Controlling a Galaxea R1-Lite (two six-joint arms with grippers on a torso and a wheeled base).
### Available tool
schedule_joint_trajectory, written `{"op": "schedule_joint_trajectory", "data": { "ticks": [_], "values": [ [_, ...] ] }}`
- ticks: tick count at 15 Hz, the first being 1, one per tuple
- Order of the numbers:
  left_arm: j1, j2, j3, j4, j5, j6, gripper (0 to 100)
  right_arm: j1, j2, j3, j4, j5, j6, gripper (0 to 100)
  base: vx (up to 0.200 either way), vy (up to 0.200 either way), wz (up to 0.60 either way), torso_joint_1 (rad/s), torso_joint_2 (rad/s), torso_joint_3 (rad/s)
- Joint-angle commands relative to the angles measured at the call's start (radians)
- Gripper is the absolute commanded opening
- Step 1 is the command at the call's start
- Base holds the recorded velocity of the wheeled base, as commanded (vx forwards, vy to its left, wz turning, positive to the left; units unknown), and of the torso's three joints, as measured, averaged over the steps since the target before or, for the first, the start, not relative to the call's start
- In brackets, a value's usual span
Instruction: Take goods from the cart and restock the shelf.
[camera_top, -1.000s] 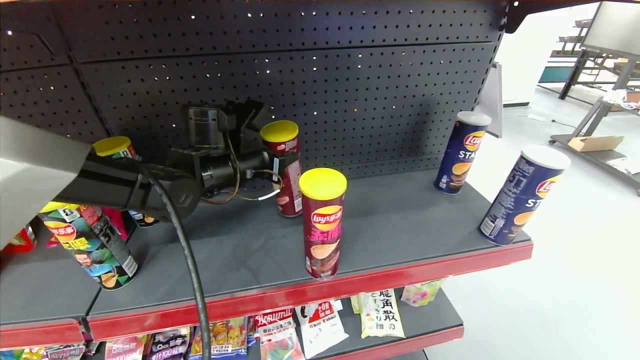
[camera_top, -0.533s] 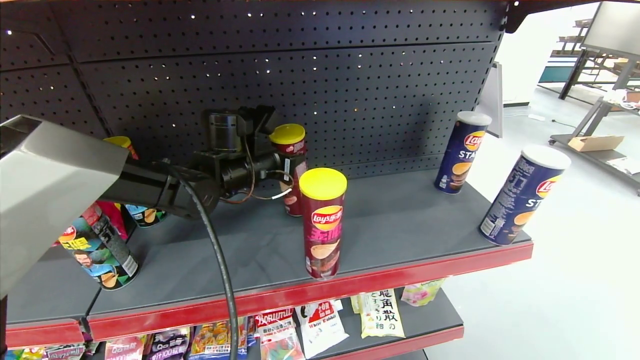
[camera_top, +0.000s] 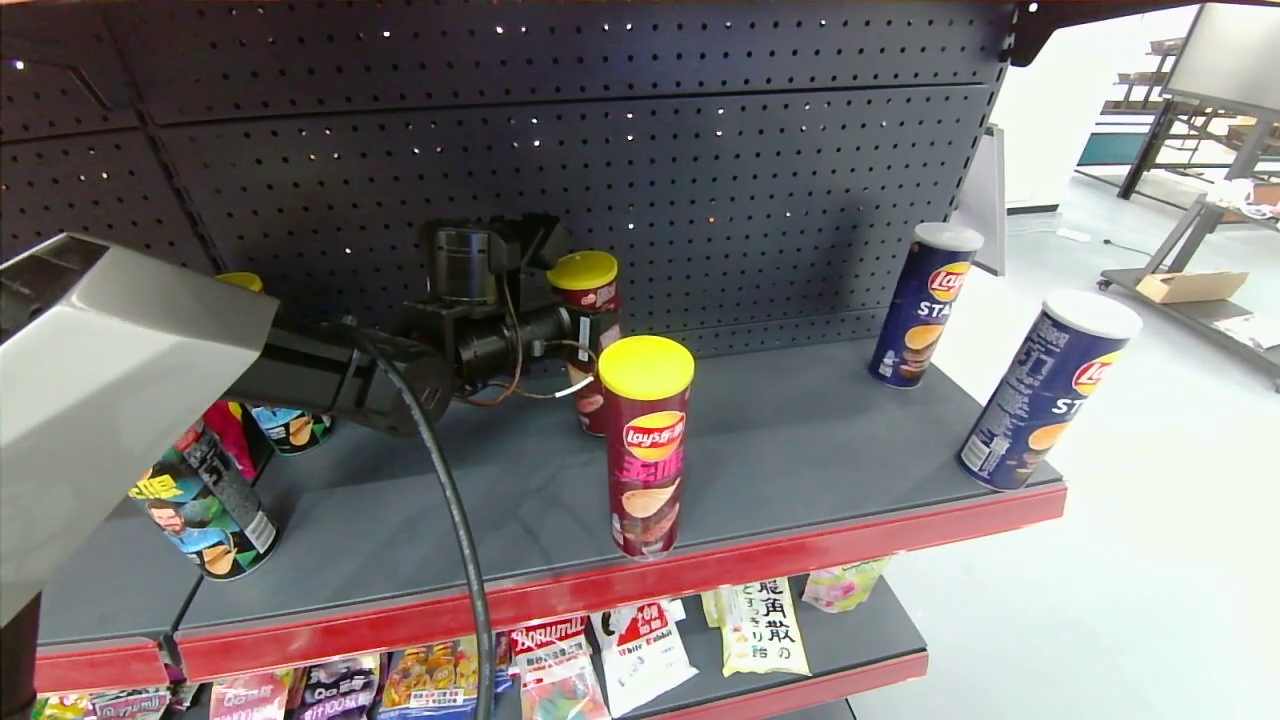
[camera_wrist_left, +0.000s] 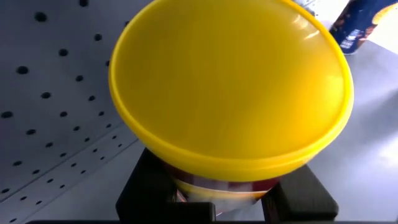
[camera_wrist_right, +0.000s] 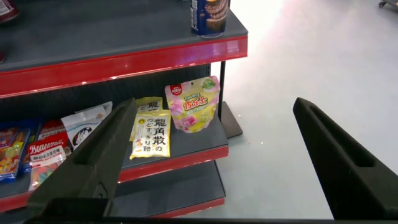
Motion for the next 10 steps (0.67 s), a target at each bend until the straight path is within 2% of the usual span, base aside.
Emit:
{"op": "schedule_joint_trajectory", "data": {
  "ticks": [1, 10],
  "values": [
    [-0.002, 0.008, -0.01, 0.0, -0.001, 0.0, 0, 0.0, 0.002, -0.001, 0.0, 0.0, 0.0, 100, 0.0, 0.0, 0.0, 0.0, 0.0, 0.0],
    [-0.002, 0.016, -0.014, 0.009, 0.013, 0.006, 0, 0.0, 0.002, -0.001, 0.0, 0.001, 0.0, 100, 0.0, 0.0, 0.0, 0.0, 0.0, 0.0]
  ]
}}
